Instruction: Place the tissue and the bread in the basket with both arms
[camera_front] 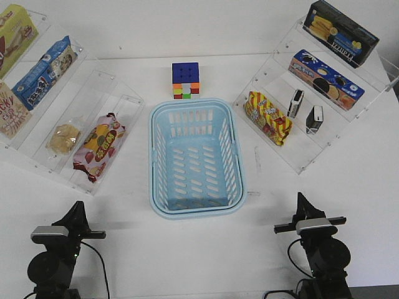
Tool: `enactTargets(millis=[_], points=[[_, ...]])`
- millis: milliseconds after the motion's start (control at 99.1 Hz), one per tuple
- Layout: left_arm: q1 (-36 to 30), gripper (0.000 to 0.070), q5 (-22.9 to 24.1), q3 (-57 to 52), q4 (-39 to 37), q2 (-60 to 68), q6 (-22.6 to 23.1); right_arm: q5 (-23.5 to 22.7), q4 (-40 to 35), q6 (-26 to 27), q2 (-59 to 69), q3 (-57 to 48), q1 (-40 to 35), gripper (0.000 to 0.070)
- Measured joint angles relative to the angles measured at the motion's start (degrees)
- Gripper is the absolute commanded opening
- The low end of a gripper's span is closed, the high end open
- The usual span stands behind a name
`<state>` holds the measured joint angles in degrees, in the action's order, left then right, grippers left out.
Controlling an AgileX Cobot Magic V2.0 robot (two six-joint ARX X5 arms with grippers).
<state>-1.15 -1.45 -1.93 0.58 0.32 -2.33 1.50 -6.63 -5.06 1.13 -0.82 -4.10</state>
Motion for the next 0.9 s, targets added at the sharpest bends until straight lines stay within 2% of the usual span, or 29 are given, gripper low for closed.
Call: enactTargets(millis=[898], points=[[0.0,0.0001,0.0,0.0,0.0,0.0,0.0,-0.04,0.02,0.61,0.0,0.0,0.0,0.0007]])
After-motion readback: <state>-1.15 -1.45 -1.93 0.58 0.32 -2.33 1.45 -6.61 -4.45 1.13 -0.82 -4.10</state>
